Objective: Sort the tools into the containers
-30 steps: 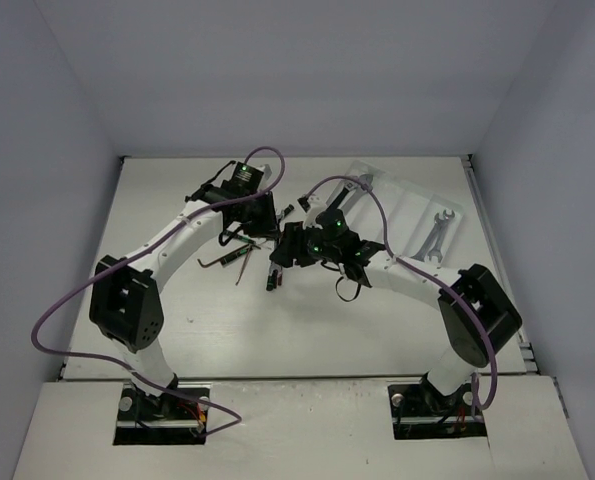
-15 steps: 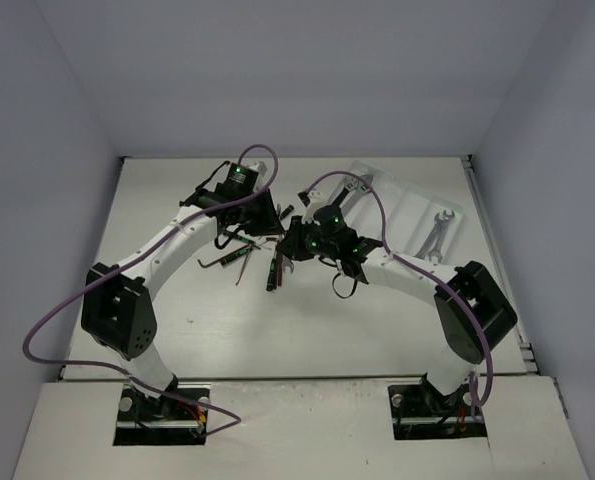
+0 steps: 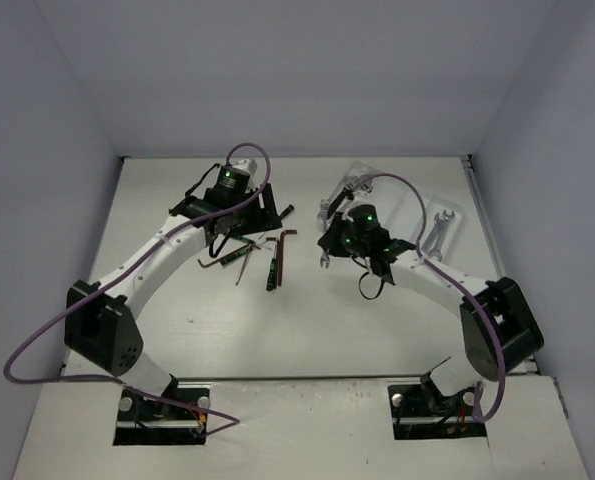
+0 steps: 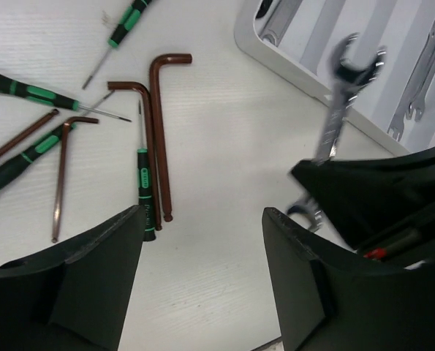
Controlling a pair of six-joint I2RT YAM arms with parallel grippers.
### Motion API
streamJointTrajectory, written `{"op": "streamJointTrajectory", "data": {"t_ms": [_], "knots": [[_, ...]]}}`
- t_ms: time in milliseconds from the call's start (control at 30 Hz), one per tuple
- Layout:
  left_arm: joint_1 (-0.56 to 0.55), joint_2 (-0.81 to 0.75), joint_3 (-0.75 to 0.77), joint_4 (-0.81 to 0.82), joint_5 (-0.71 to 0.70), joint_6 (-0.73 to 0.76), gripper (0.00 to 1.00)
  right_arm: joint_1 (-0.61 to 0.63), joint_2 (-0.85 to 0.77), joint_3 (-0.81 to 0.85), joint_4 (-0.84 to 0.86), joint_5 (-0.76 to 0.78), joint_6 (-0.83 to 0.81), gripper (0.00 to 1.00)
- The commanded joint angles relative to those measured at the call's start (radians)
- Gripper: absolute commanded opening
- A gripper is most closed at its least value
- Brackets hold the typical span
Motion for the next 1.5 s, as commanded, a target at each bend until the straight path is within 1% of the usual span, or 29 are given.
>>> {"op": "streamJointTrajectory", "data": {"t_ms": [0,100,200,267,400,533,600,667,700,767,833,900,1033,1067,1133,1167,1267,1333,1467], "knots": [[0.004,-0.143,-0.013,-0.01,-0.157,0.101,0.63,-0.207,-0.185,0.006,-0.148,0.193,-0.019,0.0],[0.003,-0.186,-0.081,-0.034,-0.211,0.149,0.64,-0.36,-0.229,0.001,-0.257,0.254,-0.056,0.0],[0.003,-0.247,-0.16,-0.056,-0.268,0.187,0.64,-0.546,-0.235,-0.008,-0.318,0.221,-0.084,0.0],[0.003,-0.305,-0.203,-0.065,-0.294,0.206,0.64,-0.632,-0.209,0.0,-0.323,0.207,-0.106,0.0],[0.004,-0.398,-0.286,-0.071,-0.333,0.242,0.65,-0.72,-0.114,0.064,-0.323,0.174,-0.136,0.0],[0.006,-0.493,-0.342,-0.094,-0.359,0.258,0.7,-0.739,0.037,0.145,-0.323,0.176,-0.131,0.05],[0.006,-0.529,-0.358,-0.103,-0.365,0.261,0.72,-0.739,0.078,0.174,-0.323,0.182,-0.136,0.07],[0.006,-0.554,-0.377,-0.113,-0.367,0.268,0.76,-0.738,0.116,0.204,-0.323,0.195,-0.139,0.17],[0.006,-0.568,-0.384,-0.116,-0.366,0.269,0.77,-0.737,0.132,0.221,-0.323,0.197,-0.141,0.21],[0.006,-0.592,-0.396,-0.123,-0.37,0.269,0.78,-0.737,0.149,0.238,-0.323,0.206,-0.144,0.36],[0.006,-0.611,-0.408,-0.13,-0.373,0.268,0.79,-0.737,0.143,0.238,-0.323,0.217,-0.142,0.44],[0.006,-0.625,-0.42,-0.145,-0.382,0.266,0.81,-0.716,0.118,0.232,-0.323,0.23,-0.148,0.46],[0.006,-0.653,-0.44,-0.159,-0.398,0.268,0.83,-0.592,0.023,0.239,-0.357,0.254,-0.188,0.46],[0.006,-0.659,-0.447,-0.159,-0.4,0.268,0.83,-0.552,0.004,0.244,-0.359,0.256,-0.194,0.46],[0.006,-0.664,-0.459,-0.159,-0.409,0.264,0.83,-0.421,-0.014,0.26,-0.367,0.262,-0.174,0.46],[0.006,-0.664,-0.462,-0.159,-0.412,0.263,0.83,-0.374,-0.011,0.267,-0.369,0.267,-0.154,0.46],[0.008,-0.661,-0.466,-0.159,-0.416,0.262,0.83,-0.243,0.027,0.292,-0.369,0.297,-0.111,0.45],[0.008,-0.662,-0.467,-0.158,-0.413,0.259,0.83,-0.134,0.09,0.339,-0.369,0.313,-0.078,0.44],[0.009,-0.666,-0.465,-0.161,-0.403,0.257,0.83,0.006,0.238,0.463,-0.366,0.306,-0.067,0.44]]}}
